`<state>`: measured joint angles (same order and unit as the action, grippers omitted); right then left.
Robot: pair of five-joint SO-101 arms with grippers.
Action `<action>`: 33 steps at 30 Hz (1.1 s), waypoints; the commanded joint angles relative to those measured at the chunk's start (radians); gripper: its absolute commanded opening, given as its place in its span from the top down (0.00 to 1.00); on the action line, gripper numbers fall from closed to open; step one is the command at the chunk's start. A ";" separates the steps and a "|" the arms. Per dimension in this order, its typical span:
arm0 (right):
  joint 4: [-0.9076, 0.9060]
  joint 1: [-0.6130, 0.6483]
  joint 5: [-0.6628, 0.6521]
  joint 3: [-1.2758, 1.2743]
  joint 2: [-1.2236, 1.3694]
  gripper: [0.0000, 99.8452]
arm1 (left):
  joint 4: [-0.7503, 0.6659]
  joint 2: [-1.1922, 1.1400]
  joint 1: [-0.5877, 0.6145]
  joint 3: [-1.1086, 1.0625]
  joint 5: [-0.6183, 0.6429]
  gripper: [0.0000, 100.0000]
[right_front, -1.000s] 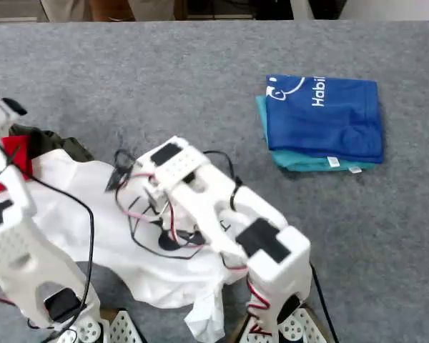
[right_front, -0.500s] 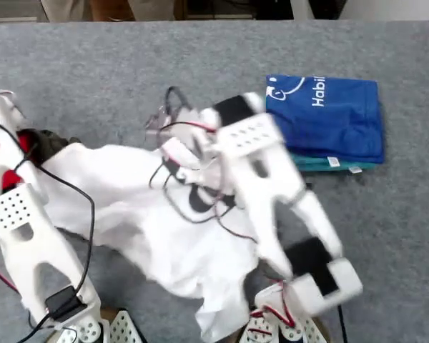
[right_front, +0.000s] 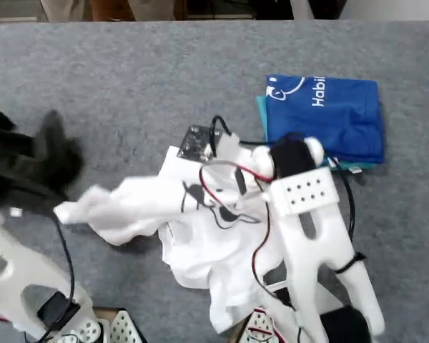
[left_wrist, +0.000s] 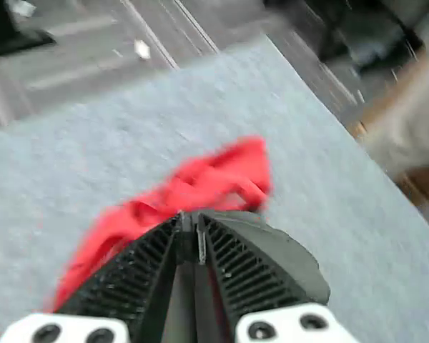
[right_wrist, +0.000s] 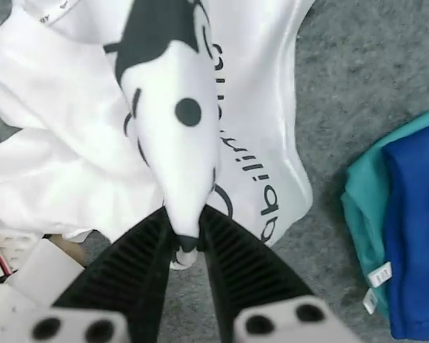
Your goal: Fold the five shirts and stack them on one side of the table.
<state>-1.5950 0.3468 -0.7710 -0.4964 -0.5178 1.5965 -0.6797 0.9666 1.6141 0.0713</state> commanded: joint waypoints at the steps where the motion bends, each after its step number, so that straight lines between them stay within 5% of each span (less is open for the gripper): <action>1: 0.063 -0.018 -0.014 -0.107 -0.081 1.00 | -0.063 0.036 0.095 0.026 0.049 0.98; 6: 0.078 -0.024 -0.008 -0.177 -0.125 0.96 | 0.049 -0.039 0.061 0.035 0.068 0.92; 8: 0.084 -0.033 -0.002 -0.176 -0.137 0.85 | 0.172 -0.044 0.009 0.031 0.049 0.83; 12: 0.153 -0.051 0.037 -0.094 -0.153 0.67 | 0.167 -0.030 -0.021 0.011 0.037 0.76; 19: 0.161 0.202 0.048 0.179 -0.054 0.72 | 0.169 0.145 0.032 -0.049 -0.054 0.76; 33: 0.118 0.702 0.146 0.935 0.872 0.73 | 0.120 0.699 0.388 -1.060 -0.252 0.82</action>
<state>-1.4722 0.9897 -0.6391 0.2401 0.1849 1.7484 -0.0921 1.2950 0.7472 -0.1511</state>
